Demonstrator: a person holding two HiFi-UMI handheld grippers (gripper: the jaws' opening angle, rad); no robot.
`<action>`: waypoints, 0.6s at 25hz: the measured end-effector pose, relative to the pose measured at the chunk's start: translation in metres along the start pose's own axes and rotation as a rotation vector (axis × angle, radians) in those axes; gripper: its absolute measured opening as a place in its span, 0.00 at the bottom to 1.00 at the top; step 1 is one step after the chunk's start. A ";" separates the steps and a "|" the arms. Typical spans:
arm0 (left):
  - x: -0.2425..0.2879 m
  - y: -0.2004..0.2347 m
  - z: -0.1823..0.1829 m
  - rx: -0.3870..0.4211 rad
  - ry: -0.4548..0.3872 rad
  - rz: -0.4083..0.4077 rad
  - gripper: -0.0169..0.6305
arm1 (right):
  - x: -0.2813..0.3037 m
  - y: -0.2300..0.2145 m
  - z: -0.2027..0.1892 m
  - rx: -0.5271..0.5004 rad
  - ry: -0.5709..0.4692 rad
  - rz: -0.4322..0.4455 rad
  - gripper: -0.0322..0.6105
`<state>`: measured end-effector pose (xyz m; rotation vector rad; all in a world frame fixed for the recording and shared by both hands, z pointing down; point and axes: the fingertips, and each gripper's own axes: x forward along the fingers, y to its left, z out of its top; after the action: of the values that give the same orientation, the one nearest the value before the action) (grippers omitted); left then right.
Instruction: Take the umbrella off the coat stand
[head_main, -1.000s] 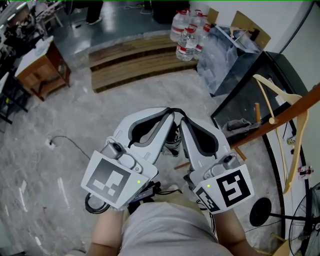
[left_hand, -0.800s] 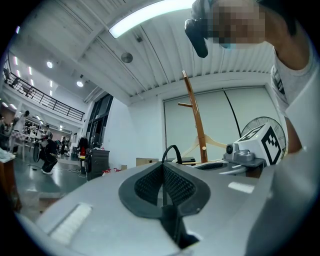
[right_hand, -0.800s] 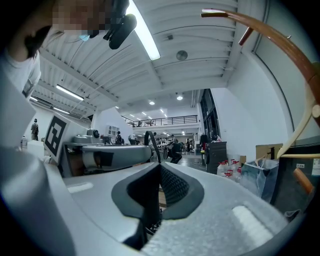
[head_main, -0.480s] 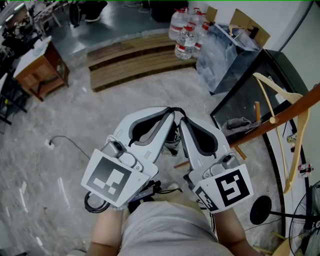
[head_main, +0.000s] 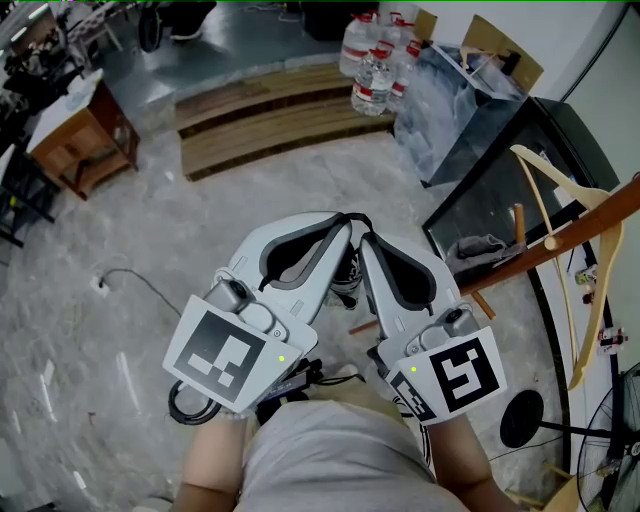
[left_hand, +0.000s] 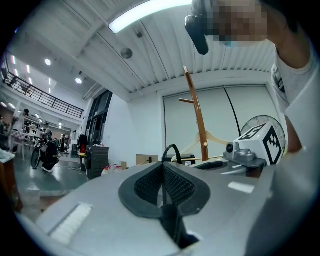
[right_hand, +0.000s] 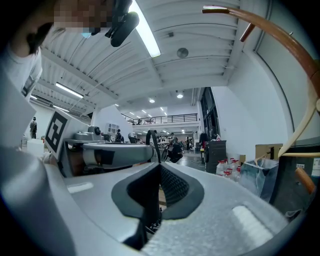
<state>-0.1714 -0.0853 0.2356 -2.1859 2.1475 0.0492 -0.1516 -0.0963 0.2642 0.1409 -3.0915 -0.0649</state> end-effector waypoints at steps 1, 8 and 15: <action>0.000 0.001 0.000 0.000 0.002 0.001 0.05 | 0.001 0.000 0.000 0.000 0.001 0.000 0.05; 0.003 0.003 -0.004 -0.003 0.014 -0.002 0.05 | 0.004 -0.001 -0.004 -0.004 0.014 0.003 0.05; 0.006 0.006 -0.005 -0.010 0.015 -0.008 0.05 | 0.006 -0.004 -0.006 -0.002 0.023 -0.005 0.05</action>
<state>-0.1770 -0.0920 0.2403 -2.2079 2.1505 0.0430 -0.1574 -0.1010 0.2699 0.1479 -3.0685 -0.0668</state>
